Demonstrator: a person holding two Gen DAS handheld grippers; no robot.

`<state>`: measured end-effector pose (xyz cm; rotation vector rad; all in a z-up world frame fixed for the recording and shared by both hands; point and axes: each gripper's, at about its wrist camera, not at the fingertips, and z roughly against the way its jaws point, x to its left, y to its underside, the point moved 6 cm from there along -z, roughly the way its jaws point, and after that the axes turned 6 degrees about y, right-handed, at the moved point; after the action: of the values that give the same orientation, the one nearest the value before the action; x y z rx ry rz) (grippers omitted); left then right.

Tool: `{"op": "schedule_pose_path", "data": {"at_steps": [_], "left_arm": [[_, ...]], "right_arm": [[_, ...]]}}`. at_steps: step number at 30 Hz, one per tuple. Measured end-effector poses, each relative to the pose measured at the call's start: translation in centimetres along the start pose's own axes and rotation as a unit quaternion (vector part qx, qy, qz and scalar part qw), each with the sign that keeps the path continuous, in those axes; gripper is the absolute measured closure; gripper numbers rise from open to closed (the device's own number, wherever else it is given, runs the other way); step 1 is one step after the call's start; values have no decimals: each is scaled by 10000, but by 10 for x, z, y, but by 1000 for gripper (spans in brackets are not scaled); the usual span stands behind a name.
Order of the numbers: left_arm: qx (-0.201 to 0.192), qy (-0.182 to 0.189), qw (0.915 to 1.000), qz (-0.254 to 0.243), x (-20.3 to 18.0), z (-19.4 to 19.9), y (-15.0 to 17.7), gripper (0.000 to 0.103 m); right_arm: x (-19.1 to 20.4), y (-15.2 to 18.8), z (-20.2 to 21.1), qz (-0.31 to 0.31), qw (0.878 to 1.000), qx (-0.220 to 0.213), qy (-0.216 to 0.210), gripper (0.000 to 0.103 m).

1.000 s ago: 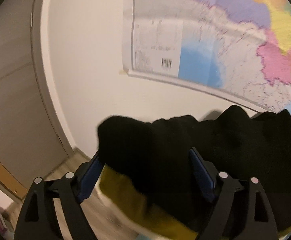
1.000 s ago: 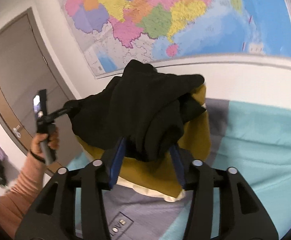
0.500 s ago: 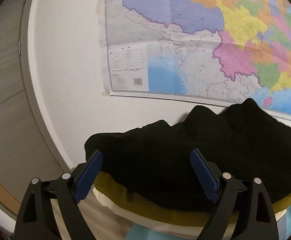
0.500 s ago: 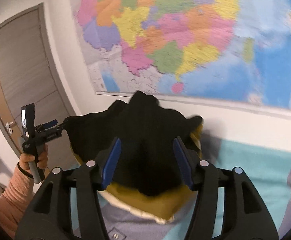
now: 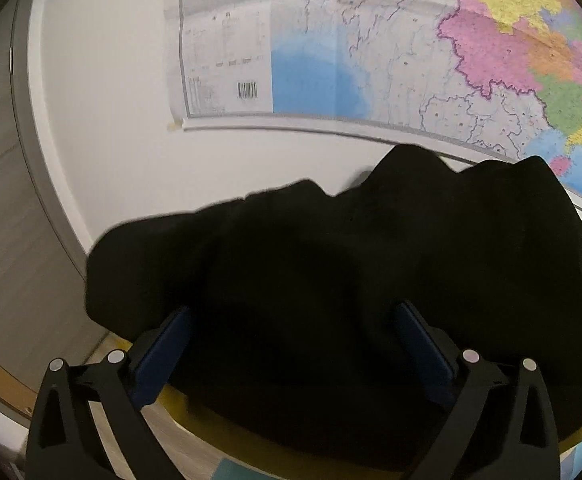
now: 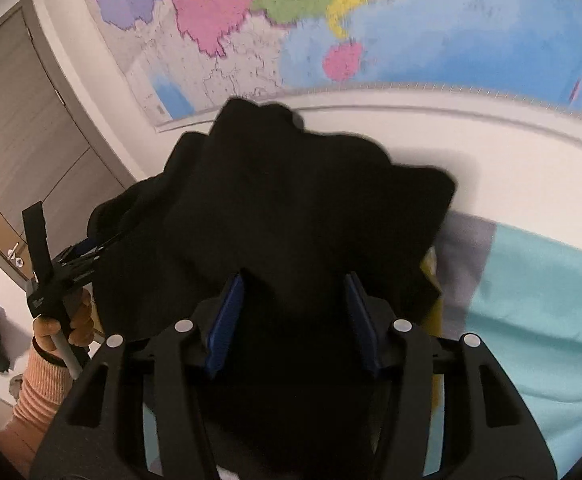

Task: Fold large clothes
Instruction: 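Lower the black bundle onto the olive-green stack with both grippers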

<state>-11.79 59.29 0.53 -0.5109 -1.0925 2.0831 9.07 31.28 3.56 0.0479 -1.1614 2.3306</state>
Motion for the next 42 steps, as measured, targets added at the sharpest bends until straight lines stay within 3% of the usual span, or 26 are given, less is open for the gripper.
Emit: {"op": "schedule_pose_path", "data": {"at_steps": [3,6,12,14,16,17,19,22,26,30,33,35,39,42], "left_arm": [[-255,-132,9995,-115,-3,13,-10,8],[-474,-164,9983,-313,-12,18,-25,8],[-284,326,9989,-172,-31,-9,-49,17],[-76,479,9985,-259,-43,-22,-52,21],[85,400,9985,-366,-50,-32,-51,22],[236,323,9983,-412,-51,-39,-49,22],[694,300,9964,-381,-50,-57,-42,22],[956,231,9948,-255,-44,-67,-37,21],[523,249,9982,-182,-41,-41,-42,21],[59,531,9981,-323,-52,-3,-38,21],[-138,840,9954,-438,-67,23,-30,21],[-144,1173,9915,-539,-81,34,-19,21],[66,1128,9905,-789,-99,28,2,21],[113,1033,9924,-656,-96,22,8,21]], "right_arm": [[14,-22,27,356,9979,-507,195,52],[37,-48,27,715,9946,-712,224,52],[73,-79,-29,1008,9942,-358,121,63],[71,-78,-55,949,9953,161,77,69],[50,-76,-69,622,9968,341,365,66],[37,-73,-73,362,9974,482,402,51],[22,-62,-76,73,9976,671,173,51],[20,-53,-70,142,9980,615,72,51],[26,-49,-40,209,9993,314,0,50],[35,-36,7,675,9974,-244,-44,50],[43,-16,25,892,9952,-375,-135,50],[45,5,27,1098,9935,-274,-95,52],[37,28,13,1177,9930,-69,31,52],[35,29,17,1017,9947,-167,-36,52]]}}
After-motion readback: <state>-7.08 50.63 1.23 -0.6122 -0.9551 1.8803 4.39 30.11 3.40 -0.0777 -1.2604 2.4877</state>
